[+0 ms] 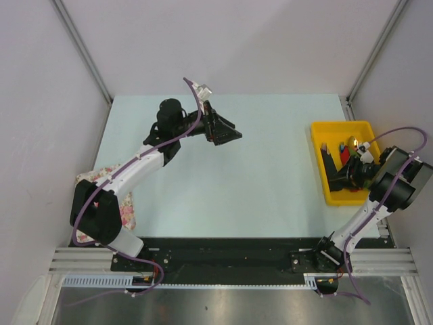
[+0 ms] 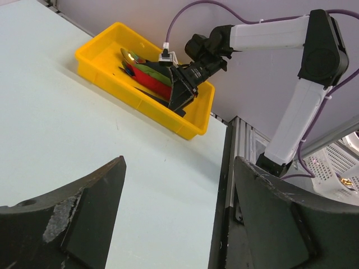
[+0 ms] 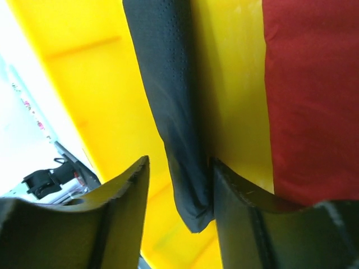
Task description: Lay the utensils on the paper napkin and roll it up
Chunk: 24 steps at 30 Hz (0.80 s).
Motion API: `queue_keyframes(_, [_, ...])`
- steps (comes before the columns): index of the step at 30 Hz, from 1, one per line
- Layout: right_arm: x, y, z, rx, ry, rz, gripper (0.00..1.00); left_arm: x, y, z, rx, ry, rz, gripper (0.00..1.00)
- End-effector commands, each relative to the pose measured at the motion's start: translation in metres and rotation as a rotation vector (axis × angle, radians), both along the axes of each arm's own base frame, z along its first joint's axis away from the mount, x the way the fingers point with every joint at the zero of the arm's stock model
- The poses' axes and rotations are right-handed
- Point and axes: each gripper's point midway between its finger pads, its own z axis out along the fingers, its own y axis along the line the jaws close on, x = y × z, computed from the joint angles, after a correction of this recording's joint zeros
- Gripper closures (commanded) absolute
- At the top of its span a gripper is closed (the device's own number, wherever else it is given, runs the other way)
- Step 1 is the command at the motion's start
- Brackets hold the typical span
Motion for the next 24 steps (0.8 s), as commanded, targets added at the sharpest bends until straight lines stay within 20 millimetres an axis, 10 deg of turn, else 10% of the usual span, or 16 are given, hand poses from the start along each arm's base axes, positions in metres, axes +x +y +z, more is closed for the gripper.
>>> queue_keyframes(1, [0.004,-0.030,-0.008,-0.214,-0.034,0.015,0.43,-0.003,0.005,0.019,-0.038,-0.051,0.004,0.17])
queue_keyframes(13, [0.023,-0.021,0.045,-0.386,-0.164,0.043,0.19,0.009,0.021,0.009,-0.002,-0.036,0.085,0.09])
queue_keyframes(24, [0.077,0.028,0.160,-0.518,-0.461,0.166,0.01,0.049,0.066,-0.009,0.214,0.110,0.164,0.00])
